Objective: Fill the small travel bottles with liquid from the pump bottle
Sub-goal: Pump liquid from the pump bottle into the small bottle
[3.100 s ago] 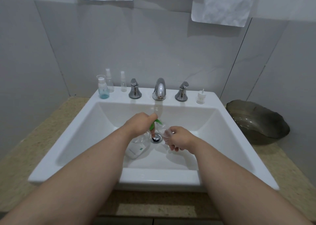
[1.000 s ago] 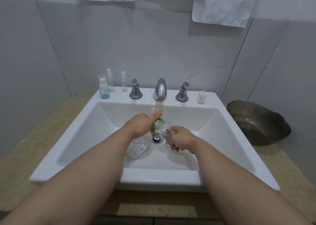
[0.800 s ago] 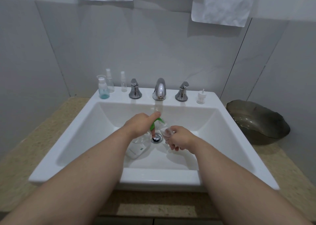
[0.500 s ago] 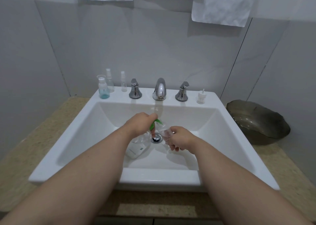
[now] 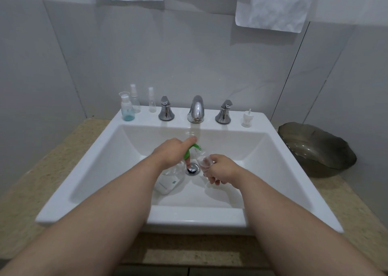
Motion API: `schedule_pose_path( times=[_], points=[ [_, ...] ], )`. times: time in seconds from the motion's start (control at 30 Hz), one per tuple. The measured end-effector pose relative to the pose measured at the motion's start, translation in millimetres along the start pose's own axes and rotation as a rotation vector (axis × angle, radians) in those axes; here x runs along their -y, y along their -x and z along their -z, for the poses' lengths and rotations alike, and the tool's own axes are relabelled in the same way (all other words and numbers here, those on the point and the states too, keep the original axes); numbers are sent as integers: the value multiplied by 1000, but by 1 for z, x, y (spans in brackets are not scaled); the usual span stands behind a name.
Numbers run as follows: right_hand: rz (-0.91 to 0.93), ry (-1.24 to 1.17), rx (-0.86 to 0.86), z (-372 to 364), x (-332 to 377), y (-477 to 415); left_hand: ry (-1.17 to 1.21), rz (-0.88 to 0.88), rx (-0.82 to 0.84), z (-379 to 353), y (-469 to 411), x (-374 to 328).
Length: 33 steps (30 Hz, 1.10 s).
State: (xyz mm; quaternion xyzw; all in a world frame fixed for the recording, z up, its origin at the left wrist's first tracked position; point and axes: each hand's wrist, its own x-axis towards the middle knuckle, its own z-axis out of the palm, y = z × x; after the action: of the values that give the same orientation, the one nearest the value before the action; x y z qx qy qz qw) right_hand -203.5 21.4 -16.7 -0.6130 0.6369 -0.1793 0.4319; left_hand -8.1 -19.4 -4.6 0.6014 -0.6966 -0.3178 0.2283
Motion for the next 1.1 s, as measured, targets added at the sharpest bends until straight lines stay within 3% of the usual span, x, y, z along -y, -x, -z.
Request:
schedule_pose_path(
  times=[1.1],
  points=[
    [-7,13,0,0,-3,-5,-12,-7,12,-1,1,-4]
  ],
)
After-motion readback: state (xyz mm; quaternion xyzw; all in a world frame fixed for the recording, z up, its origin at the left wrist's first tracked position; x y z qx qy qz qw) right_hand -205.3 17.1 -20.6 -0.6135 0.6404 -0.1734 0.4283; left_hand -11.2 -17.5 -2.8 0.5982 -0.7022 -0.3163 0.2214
